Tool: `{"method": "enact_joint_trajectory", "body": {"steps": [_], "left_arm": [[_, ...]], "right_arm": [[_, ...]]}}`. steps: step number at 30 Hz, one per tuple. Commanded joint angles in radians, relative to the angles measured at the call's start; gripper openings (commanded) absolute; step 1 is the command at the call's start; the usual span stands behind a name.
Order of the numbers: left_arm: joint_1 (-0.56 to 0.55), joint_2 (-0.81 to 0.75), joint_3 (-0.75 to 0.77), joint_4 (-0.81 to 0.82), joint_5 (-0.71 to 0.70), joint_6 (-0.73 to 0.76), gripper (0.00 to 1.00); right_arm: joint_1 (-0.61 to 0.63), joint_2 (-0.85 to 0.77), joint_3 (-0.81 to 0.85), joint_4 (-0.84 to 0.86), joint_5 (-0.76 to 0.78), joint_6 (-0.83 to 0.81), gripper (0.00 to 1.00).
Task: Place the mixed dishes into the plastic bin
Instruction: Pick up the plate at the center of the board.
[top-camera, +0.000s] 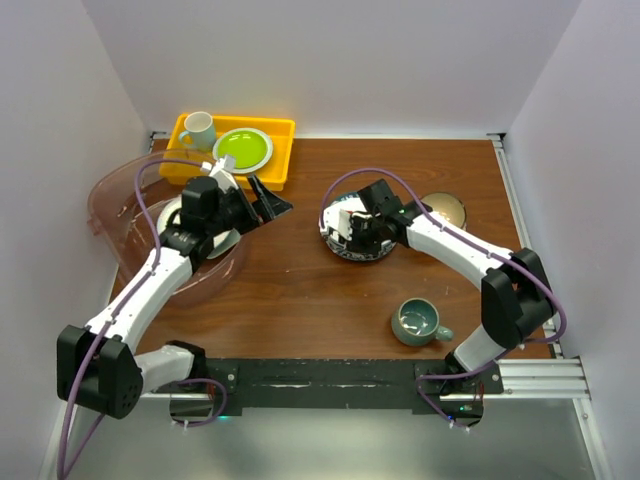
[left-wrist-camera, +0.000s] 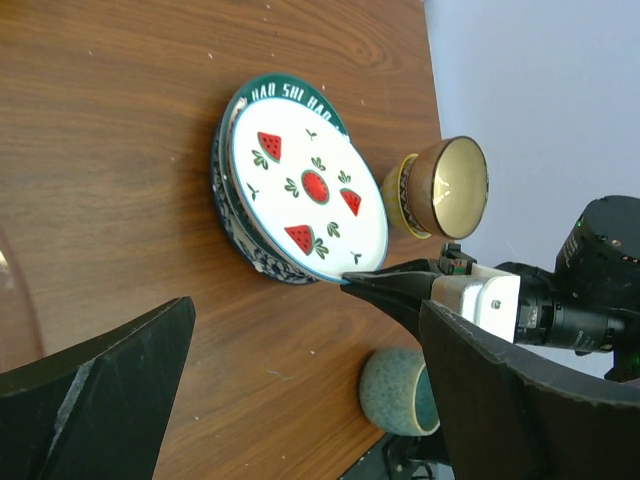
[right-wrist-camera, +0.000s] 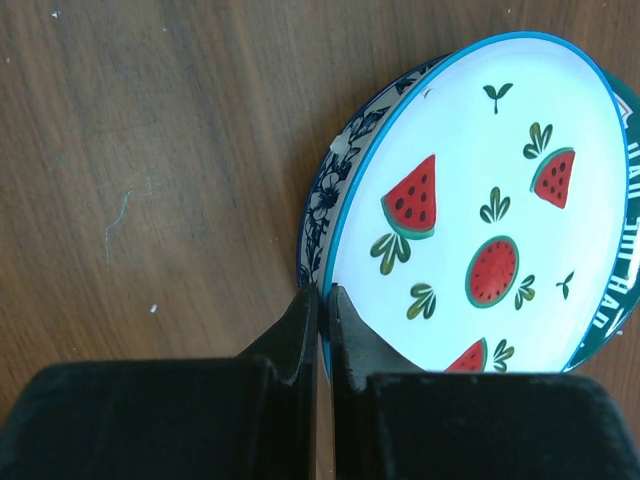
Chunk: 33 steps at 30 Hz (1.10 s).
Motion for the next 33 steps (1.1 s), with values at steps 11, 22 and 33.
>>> {"method": "enact_joint_trajectory", "body": {"steps": [11,22,33], "left_arm": [[-0.135,0.098,-0.015,0.095,-0.094,-0.209,1.0],[-0.231,0.245,0.05,0.075,-0.168,-0.44,1.0],[-0.28,0.327,0.108,0.067,-0.197,-0.568,1.0]], "right_arm": [[-0.051,-0.07,0.097,-0.006,-0.075,0.016,0.0],[-0.058,-0.079,0.105,0.003,-0.112,0.039,0.0],[-0.061,-0.086,0.088,0.016,-0.124,0.054,0.0]]}}
